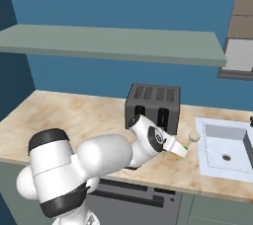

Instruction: Locate and retrieve the sponge and dish brush from the cabinet. Place them next to the sink.

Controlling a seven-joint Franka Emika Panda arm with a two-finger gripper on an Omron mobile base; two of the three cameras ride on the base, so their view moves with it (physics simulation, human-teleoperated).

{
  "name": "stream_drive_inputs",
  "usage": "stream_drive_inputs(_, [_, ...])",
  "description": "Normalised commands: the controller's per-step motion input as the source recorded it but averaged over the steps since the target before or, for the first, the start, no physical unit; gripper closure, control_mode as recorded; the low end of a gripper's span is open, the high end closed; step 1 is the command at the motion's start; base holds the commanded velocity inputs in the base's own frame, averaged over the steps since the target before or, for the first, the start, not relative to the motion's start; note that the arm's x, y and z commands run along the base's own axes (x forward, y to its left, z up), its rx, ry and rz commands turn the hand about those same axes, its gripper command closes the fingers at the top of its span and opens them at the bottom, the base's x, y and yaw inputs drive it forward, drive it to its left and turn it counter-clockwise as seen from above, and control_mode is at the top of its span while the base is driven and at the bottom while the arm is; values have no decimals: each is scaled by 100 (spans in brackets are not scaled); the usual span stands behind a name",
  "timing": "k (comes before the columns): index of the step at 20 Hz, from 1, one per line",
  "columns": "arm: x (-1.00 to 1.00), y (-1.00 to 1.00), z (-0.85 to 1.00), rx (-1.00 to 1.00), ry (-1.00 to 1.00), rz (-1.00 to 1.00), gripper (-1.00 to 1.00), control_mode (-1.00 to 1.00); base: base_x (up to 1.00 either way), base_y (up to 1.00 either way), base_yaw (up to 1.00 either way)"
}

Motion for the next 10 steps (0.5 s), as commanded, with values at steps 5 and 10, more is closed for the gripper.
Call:
stream_drive_inputs(5, [0,-9,-13,3,1,0,100,-100,0,0,0])
stream_drive_inputs(10, [0,-4,-11,2,0,0,100,-100,0,0,0])
